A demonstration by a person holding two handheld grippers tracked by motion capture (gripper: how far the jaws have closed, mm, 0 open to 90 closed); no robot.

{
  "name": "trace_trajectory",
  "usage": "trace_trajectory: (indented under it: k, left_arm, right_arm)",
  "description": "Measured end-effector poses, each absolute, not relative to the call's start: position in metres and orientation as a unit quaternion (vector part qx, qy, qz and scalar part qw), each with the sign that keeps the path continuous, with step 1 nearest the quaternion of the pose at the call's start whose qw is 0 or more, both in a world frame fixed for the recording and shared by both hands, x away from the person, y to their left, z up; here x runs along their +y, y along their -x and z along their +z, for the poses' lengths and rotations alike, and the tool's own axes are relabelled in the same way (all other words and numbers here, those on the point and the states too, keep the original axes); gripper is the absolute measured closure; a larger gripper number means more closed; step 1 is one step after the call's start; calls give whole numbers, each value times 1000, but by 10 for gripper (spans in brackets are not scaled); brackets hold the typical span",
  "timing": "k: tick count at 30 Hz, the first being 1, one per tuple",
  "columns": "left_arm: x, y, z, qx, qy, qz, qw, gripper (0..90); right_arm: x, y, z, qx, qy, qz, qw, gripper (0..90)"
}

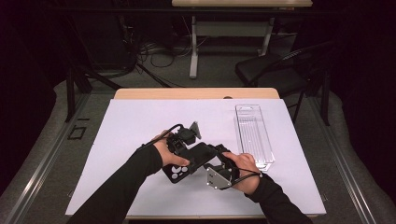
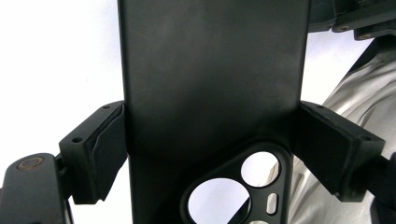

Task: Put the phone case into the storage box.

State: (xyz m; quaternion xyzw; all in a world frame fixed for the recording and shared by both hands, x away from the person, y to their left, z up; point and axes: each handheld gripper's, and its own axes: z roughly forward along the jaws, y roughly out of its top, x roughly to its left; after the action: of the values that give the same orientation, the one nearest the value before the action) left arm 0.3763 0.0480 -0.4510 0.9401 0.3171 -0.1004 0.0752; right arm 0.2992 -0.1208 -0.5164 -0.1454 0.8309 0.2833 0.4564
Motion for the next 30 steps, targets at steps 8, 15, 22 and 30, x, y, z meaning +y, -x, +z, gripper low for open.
trace_trajectory:
  k: [8,15,22,30]
  left_arm:
    - [46,-376,-451,324,-937,-110,75,142]
    - [43,-375,-452,325,-935,-119,76,142]
    - [40,-374,-452,320,-936,-127,75,143]
    - [35,-374,-456,316,-937,-134,64,143]
  right_arm:
    - [-121,-301,-517,828,145,288,459,226]
    - [-120,-303,-518,825,146,297,459,209]
    - [-120,-306,-518,827,138,293,458,199]
    - [-121,-307,-518,820,139,296,470,198]
